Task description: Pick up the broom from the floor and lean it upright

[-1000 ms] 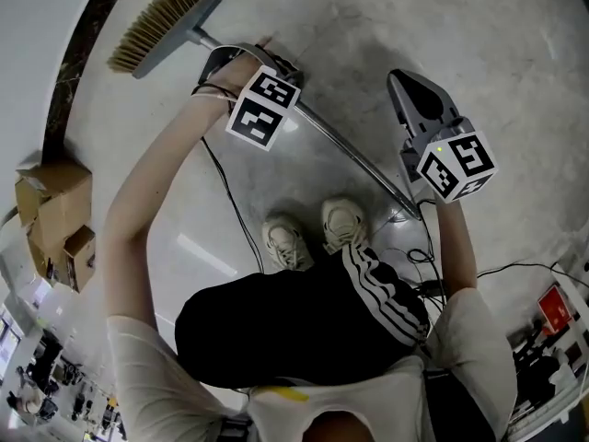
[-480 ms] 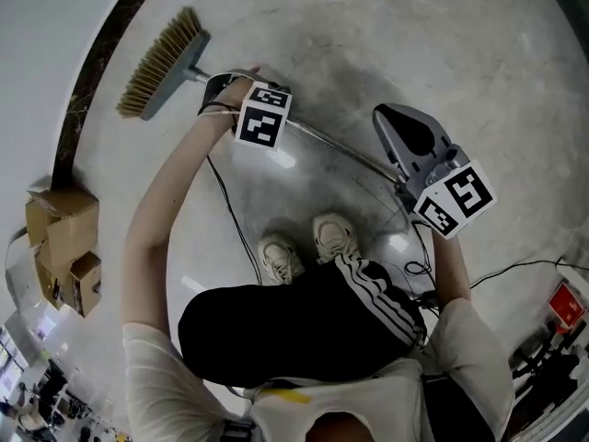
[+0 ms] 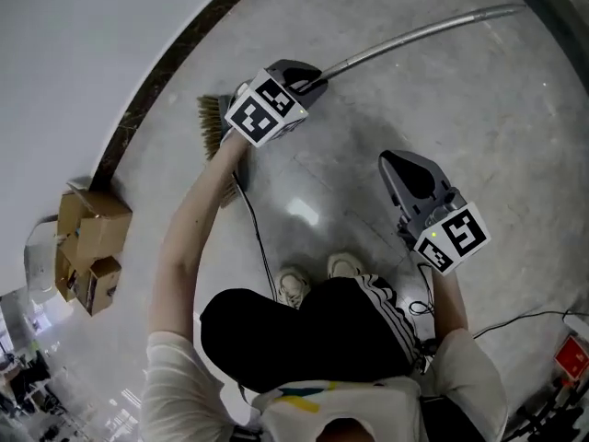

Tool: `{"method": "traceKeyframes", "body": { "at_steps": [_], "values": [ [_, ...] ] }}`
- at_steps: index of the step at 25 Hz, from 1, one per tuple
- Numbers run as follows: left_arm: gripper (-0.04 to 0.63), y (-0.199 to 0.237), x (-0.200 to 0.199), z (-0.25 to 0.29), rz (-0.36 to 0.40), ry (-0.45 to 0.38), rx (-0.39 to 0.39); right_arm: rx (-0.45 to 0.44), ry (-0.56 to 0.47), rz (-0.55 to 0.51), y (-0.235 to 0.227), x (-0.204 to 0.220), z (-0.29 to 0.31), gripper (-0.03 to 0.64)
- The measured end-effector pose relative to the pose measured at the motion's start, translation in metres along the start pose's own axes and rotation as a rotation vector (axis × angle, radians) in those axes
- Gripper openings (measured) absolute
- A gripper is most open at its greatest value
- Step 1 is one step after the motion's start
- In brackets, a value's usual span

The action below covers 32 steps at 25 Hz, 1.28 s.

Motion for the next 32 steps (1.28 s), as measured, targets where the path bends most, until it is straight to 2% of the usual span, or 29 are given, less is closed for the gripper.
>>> {"method": "traceKeyframes", "body": {
  "at_steps": [5,7,14,18,21,24,28,32],
  "values": [
    [0.118,0.068,-0.020,-0.060,-0.258,-0.156,-0.473,-0.045,-0.055,-0.030,-0.002,-0.011,0.014,0.015],
    [0.118,0.084,-0.020,-0.082,-0.354,-0.197,-0.634,-0.063,-0.061,-0.029,-0.001,-0.013,0.018,0.014],
    [0.118,0.122,0.010,-0.163,-0.641,-0.348,-1.035,-0.080,-0.060,0.016,0.014,-0.012,0.017,0.014],
    [0.118,0.151,0.039,-0.202,-0.766,-0.378,-1.232,-0.098,-0.041,0.020,0.014,-0.008,0.026,0.014],
    [0.118,0.166,0.053,-0.219,-0.822,-0.381,-1.336,-0.092,-0.026,0.027,0.013,-0.008,0.023,0.014],
    [0.118,0.179,0.061,-0.226,-0.843,-0.373,-1.391,-0.075,-0.018,0.037,0.012,-0.008,0.019,0.015],
    [0.118,0.198,0.065,-0.231,-0.835,-0.382,-1.422,-0.079,-0.015,0.043,0.009,-0.001,0.030,0.015],
    [0.118,0.199,0.067,-0.228,-0.816,-0.379,-1.415,-0.085,-0.004,0.062,0.012,0.008,0.037,0.014]
  ]
}}
Point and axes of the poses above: the fingertips, and each gripper's own axes: z forward along the fingers, y to its left, x out of its underside, the point moved 8 cm from there along -z, backward along the fingers, and after that the axes turned 12 degrees about -x, right-handed, at the moved point
